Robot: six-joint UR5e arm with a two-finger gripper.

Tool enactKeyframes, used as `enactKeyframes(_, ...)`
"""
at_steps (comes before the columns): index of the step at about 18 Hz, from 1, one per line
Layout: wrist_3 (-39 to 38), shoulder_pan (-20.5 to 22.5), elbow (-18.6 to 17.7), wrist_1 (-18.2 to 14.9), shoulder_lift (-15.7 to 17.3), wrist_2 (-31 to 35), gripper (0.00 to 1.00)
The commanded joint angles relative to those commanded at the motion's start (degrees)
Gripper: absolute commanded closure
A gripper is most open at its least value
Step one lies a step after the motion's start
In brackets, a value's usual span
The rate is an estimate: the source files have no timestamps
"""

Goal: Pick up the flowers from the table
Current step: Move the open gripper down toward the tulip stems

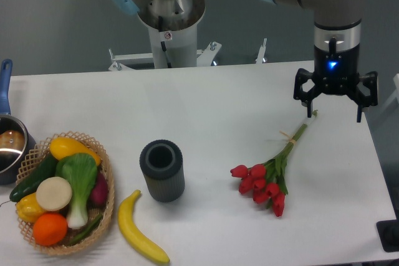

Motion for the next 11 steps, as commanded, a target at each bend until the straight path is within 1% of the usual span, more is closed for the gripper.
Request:
enactKeyframes(1,0.5,0.0,-0.5,0.2,0.0,0.3,0.00)
enactKeyframes(3,4.4,-0.1,-1.0,0.0,0.1,0.2,0.00)
enactKeyframes(4,4.7,-0.1,-1.5,0.0,0.1,0.3,0.00)
enactKeyframes(7,4.3,-0.3,-3.7,0.5,-0.1,0.1,0.00)
enactKeyframes(8,3.7,-0.4,-4.0,0.7,-0.3,0.1,0.00)
enactKeyframes(10,-0.2,-0.9,-4.0,0.7,-0.9,0.2,0.00)
enactKeyframes(11,-0.5,-0.8,-4.0,0.6,-1.7,0.1,0.00)
